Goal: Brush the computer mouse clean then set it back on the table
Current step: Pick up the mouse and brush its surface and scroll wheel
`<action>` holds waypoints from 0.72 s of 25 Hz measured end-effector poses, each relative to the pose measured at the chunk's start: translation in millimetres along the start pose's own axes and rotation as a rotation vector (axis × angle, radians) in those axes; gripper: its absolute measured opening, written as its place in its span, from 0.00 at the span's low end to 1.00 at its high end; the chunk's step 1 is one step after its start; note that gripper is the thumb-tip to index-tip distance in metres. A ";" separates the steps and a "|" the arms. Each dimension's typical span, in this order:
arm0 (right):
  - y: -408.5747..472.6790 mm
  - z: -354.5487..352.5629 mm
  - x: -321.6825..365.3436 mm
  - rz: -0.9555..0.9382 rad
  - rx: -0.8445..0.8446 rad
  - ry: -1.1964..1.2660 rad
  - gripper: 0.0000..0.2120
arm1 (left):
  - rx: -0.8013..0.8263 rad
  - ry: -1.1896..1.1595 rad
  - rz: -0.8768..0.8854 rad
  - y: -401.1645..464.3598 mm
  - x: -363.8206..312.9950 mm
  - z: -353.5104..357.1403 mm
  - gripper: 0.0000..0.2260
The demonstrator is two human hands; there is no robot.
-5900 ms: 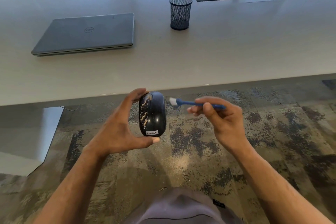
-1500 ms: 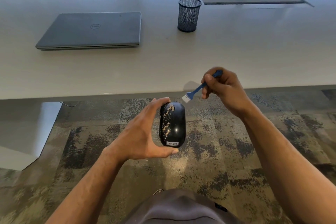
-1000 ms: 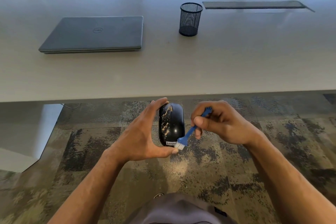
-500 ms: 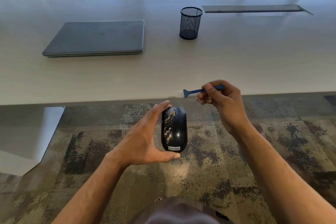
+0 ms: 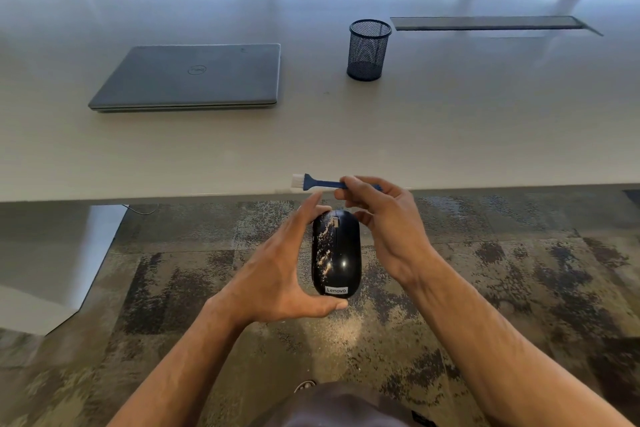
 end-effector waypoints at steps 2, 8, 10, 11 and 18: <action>-0.7 4.9 -1.5 0.026 0.016 -0.010 0.06 | -0.002 -0.003 0.005 -0.3 0.3 0.1 0.59; -1.0 18.8 -5.8 0.100 0.096 -0.043 0.07 | -0.011 -0.012 0.002 0.8 0.9 0.6 0.60; -1.2 23.3 -10.2 0.131 0.131 -0.037 0.09 | -0.010 -0.017 -0.003 1.6 2.1 1.4 0.61; -0.9 25.1 -11.9 0.141 0.140 -0.031 0.10 | -0.011 -0.015 -0.005 1.7 2.7 1.7 0.61; 2.6 33.1 -21.7 0.208 0.204 -0.046 0.19 | -0.016 0.010 0.007 3.5 2.5 2.3 0.61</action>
Point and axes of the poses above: each hand's wrist, its own y-axis towards the middle knuckle, its own z-axis out of the palm, x = y × z, the point moved 8 cm from there along y, towards the middle knuckle, and after that the axes turned 11 degrees about x, right-handed, at the moved point
